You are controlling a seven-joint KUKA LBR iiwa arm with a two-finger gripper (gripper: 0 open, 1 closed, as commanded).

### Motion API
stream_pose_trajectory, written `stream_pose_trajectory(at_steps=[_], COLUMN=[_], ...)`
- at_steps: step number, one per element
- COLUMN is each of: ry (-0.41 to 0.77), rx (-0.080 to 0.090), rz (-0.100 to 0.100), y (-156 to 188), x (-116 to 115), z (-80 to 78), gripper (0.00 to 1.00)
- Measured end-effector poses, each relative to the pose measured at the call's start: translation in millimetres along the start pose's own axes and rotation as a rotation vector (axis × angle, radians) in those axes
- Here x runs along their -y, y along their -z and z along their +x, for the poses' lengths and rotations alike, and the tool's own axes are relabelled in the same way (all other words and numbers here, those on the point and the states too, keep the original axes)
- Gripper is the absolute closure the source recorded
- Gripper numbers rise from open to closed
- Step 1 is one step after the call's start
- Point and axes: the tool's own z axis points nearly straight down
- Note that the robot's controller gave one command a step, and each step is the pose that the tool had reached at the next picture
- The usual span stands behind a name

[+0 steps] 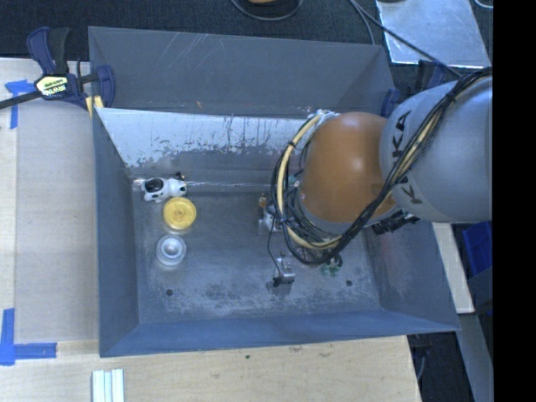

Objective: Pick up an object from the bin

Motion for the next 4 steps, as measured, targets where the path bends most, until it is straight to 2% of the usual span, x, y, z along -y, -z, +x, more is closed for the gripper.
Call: stream_pose_trajectory(at_steps=[1, 2, 3, 4], ry=[0.058, 0.336, 0.669, 0.773], rx=[0.006, 0.013, 0.018, 0.024], rz=[0.003, 0.004, 0.006, 0.012], y=[30, 27, -26, -10], x=[59, 46, 32, 105], z=[9.6, -6.0, -49.2, -74.5], gripper=[0.00, 0.00, 0.00, 0.00])
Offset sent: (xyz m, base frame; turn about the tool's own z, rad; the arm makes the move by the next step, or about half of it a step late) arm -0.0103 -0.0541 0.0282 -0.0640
